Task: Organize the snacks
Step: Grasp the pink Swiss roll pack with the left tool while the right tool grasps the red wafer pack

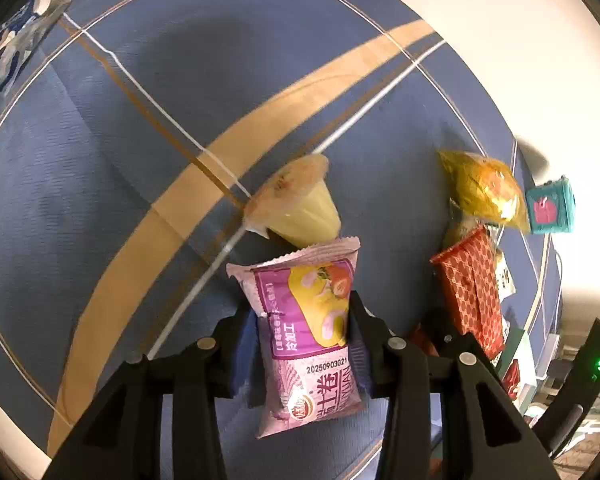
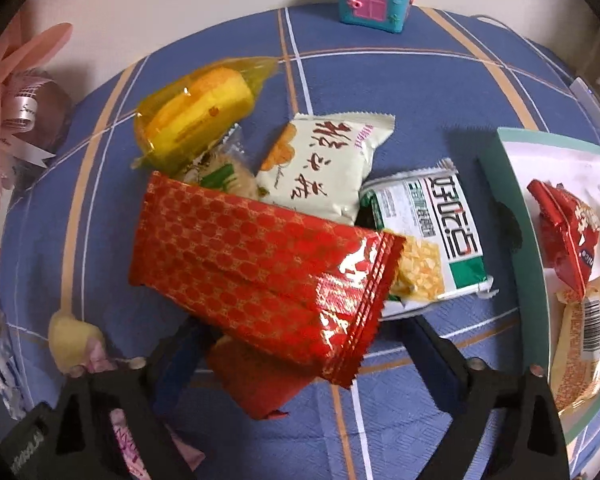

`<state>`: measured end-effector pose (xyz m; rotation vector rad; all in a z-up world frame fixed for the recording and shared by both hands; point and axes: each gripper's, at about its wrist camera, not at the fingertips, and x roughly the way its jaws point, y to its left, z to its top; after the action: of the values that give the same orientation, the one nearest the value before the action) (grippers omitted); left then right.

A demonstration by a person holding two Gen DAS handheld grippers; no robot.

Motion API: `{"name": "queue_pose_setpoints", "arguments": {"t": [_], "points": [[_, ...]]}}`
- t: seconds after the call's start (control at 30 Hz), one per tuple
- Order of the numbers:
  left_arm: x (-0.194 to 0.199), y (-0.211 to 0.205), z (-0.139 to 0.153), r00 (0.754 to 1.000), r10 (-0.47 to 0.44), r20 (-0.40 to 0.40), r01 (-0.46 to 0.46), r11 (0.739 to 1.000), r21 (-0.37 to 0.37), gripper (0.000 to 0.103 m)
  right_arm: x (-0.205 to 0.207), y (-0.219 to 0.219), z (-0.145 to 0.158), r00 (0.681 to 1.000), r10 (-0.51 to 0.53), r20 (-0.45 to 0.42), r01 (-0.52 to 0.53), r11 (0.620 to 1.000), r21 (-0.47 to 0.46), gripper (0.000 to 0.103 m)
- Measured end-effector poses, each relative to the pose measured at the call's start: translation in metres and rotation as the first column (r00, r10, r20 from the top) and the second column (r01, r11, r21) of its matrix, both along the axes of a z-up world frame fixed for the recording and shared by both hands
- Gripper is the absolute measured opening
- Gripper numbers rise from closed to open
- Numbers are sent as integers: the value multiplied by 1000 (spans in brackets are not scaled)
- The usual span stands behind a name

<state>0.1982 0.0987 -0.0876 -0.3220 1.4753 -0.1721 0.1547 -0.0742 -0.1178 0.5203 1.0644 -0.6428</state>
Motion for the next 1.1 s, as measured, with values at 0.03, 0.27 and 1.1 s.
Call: {"name": "queue_pose_setpoints", "arguments": {"t": [0.03,0.27,1.1], "points": [[0,-3,0,1000,-10,0,10,1000,4,44,-3,0,1,1000,5,-5,-5,1000,-6,85],[-8,-30,-1,996,-93,12,92,993,71,44,-22,1,2,999,41,-23,-41,999,2,54],[-65,-107,19,962,-259,85,247,960,129,39,-134,-42,7,998,25,52,-27,999,35,42]]}}
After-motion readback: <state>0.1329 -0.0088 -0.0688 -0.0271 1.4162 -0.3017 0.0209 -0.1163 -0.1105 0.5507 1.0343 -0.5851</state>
